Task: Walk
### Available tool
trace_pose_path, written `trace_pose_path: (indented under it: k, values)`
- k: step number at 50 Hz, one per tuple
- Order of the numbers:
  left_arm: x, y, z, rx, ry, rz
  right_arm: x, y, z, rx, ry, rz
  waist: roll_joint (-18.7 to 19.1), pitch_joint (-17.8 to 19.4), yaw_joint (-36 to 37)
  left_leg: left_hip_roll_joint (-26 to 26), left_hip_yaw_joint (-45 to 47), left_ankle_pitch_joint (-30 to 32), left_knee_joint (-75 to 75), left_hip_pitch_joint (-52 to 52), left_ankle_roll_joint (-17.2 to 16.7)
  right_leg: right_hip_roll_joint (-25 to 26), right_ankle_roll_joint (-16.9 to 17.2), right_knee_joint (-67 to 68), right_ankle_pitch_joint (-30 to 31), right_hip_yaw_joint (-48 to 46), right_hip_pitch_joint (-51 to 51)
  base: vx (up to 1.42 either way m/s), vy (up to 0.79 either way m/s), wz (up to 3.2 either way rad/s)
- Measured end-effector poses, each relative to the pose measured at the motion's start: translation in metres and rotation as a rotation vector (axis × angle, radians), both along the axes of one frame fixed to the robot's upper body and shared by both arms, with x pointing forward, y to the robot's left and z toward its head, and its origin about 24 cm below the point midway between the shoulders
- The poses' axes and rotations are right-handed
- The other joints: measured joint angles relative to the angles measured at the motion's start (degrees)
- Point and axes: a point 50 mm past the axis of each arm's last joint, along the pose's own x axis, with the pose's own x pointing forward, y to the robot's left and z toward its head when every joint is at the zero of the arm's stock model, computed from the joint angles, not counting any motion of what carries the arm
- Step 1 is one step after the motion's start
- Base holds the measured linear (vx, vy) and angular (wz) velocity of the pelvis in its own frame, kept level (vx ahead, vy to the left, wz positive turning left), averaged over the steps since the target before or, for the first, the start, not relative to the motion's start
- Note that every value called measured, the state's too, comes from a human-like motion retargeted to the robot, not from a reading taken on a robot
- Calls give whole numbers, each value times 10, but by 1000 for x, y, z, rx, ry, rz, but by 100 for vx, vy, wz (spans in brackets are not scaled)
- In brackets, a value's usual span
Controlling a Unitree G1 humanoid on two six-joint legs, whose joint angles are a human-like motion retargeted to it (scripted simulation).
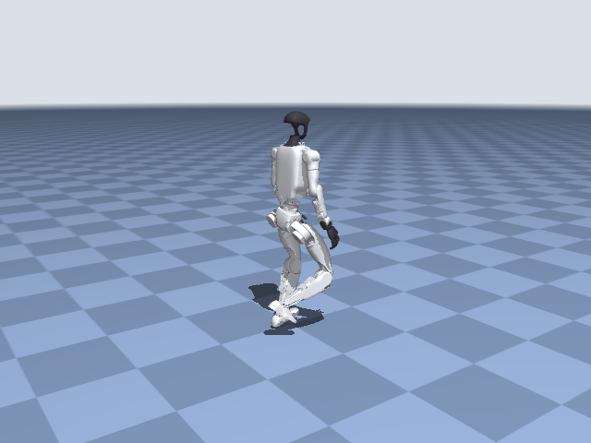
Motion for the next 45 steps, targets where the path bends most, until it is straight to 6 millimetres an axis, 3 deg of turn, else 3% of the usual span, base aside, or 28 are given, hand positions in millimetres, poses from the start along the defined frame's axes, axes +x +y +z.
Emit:
trace_pose_path:
  k: [6,12,15,25,30,35,38,41,45]
  values:
    - [25,-3,12,19,-88,1,-2,-9,1,-37,-4,-11,41,7,-15,30,-21,-32,-13,45,-10,45,-8,-165,-72,-33,-83,-3,0,28]
    - [44,-10,22,33,-151,-45,-4,-16,2,-71,-5,-20,78,-22,-2,66,-28,-46,-19,33,-9,134,30,-420,-62,-29,-143,-7,0,35]
    - [48,-12,24,45,-160,-65,-4,-18,2,-79,-7,-15,86,-36,7,77,-27,-56,-6,18,-5,151,35,-479,-53,-31,-160,-9,0,29]
    - [19,-16,7,64,-58,-127,-3,-19,3,-93,-22,-18,83,-26,11,66,-45,-77,32,54,-5,142,32,-417,-37,-32,-147,-6,-1,27]
    - [2,-14,-2,77,-10,-129,-3,-17,3,-102,-35,-26,95,-14,16,84,-57,-80,80,86,-27,159,20,-378,-29,-34,-107,0,-1,8]
    - [-13,-9,-7,98,28,-114,3,-17,6,-118,-74,-33,149,-2,35,176,-62,-65,233,83,-68,235,-9,-379,-26,-63,-46,3,-2,-5]
    - [-19,-6,-9,113,39,-107,12,-16,10,-128,-111,-33,174,3,46,238,-59,1,364,48,-87,274,-33,-379,-39,-74,-21,0,0,0]
    - [-19,-5,-8,128,38,-108,25,-17,16,-149,-159,-25,185,8,57,291,-57,55,478,-11,-81,299,-54,-388,-55,-79,1,4,-3,23]
    - [-16,-4,-6,144,20,-109,44,-17,24,-174,-223,-5,175,13,69,320,-52,56,559,-95,-48,302,-68,-388,-81,-70,25,6,0,25]
